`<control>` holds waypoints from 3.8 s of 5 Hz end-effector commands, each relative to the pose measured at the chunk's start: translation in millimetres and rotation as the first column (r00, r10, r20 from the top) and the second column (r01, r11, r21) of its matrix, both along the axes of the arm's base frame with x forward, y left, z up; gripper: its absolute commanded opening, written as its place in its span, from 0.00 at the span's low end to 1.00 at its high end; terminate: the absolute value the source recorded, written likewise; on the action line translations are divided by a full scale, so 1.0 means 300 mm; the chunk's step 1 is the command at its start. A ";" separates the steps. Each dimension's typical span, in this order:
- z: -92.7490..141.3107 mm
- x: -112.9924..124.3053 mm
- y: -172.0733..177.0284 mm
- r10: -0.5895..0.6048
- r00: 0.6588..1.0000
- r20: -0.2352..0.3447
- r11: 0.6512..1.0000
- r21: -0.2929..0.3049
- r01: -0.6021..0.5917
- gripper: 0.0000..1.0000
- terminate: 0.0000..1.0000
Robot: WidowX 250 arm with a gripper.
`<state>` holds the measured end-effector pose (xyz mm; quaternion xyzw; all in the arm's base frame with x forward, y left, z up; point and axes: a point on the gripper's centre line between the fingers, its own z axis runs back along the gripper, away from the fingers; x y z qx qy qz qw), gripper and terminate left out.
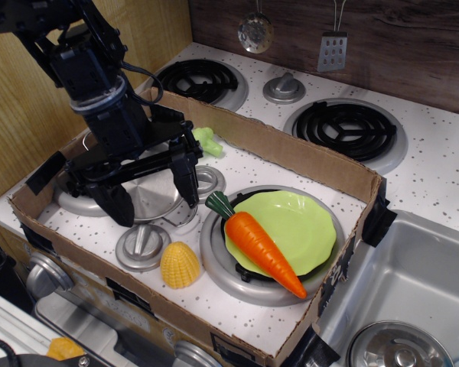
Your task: Take carrot off plate
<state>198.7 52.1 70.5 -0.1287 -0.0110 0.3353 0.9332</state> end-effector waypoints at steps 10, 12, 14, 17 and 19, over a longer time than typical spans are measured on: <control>-0.096 0.165 -0.163 0.392 0.920 0.019 0.893 0.230 -0.386 1.00 0.00; -0.114 0.155 -0.180 0.428 0.904 0.011 0.882 0.211 -0.421 1.00 0.00; -0.164 0.153 -0.200 0.460 0.888 0.002 0.875 0.169 -0.454 1.00 0.00; -0.089 0.182 -0.190 0.461 0.887 0.007 0.873 0.178 -0.455 0.00 0.00; 0.061 0.245 -0.139 0.410 0.905 0.114 0.875 0.230 -0.425 0.00 0.00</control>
